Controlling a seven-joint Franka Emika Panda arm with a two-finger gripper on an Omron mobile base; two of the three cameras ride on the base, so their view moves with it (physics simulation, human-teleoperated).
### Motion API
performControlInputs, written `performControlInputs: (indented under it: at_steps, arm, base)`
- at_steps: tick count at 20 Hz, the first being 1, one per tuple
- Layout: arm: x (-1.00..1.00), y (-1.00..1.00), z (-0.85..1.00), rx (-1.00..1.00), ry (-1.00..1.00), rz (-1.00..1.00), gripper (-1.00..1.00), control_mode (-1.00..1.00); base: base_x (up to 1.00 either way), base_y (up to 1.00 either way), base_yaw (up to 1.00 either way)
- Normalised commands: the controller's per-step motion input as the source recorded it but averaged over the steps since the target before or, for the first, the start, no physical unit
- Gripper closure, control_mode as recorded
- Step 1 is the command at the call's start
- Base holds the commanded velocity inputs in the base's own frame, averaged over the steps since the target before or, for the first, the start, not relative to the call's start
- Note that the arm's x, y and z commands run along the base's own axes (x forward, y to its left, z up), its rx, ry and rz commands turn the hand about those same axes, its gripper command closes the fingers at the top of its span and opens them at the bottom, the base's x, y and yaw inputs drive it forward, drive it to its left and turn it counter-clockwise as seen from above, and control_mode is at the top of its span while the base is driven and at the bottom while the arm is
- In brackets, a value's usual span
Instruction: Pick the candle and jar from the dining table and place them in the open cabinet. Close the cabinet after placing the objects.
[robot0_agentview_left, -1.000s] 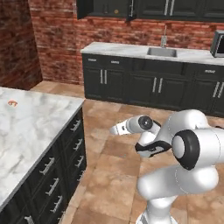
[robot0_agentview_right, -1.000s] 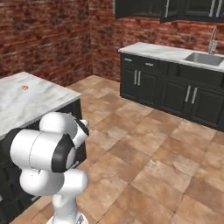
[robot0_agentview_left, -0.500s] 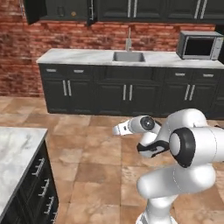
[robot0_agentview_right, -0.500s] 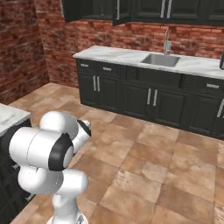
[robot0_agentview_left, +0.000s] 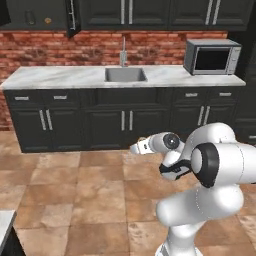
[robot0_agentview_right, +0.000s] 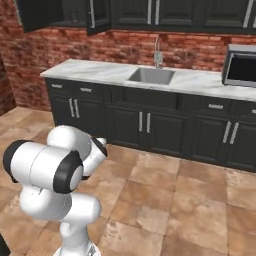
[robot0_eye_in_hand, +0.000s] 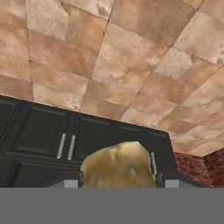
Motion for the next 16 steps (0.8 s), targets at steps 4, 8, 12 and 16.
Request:
performControlInputs:
  at_steps: [4,8,12,16]
  arm:
    - [0.00,0.00,0.00,0.00,0.00,0.00,1.00,1.00]
    - [0.00,0.00,0.00,0.00,0.00,0.00,1.00,1.00]
    - [0.00,0.00,0.00,0.00,0.00,0.00,1.00,1.00]
    - [0.00,0.00,0.00,0.00,0.00,0.00,1.00,1.00]
  base:
    - [1.00,0.42,-0.21]
    - [1.00,0.71,-0.18]
    - [0.97,0.81,-0.17]
    - [0.94,0.76,-0.18]
